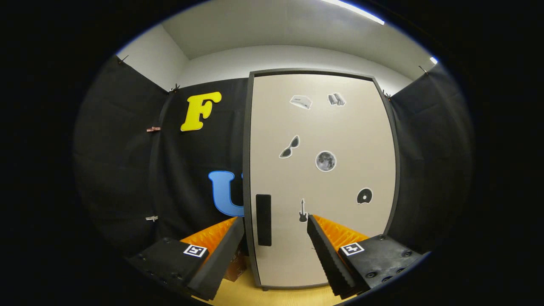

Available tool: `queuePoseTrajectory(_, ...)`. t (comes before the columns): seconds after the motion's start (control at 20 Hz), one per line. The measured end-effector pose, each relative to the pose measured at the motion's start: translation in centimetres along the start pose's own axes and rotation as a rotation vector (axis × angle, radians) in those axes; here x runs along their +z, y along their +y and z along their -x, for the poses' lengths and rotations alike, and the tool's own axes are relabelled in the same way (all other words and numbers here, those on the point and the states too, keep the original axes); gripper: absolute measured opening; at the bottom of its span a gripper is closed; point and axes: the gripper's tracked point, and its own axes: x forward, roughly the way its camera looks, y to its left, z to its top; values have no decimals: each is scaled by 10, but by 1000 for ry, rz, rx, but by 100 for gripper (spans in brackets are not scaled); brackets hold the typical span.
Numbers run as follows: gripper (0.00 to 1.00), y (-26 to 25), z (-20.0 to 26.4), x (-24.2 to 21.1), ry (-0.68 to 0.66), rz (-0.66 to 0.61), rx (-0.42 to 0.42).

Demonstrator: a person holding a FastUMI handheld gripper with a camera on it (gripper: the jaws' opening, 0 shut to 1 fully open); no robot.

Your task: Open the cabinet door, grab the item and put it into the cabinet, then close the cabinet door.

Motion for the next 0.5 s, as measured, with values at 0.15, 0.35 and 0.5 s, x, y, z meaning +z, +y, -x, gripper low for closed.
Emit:
queuePoseTrajectory(0.15,98,4,-18,-8,-12,15,-21)
queuePoseTrajectory(0.35,97,8,-45,-29,17,15,-39)
queuePoseTrajectory(0.5,95,10,-67,-37,5,15,-48)
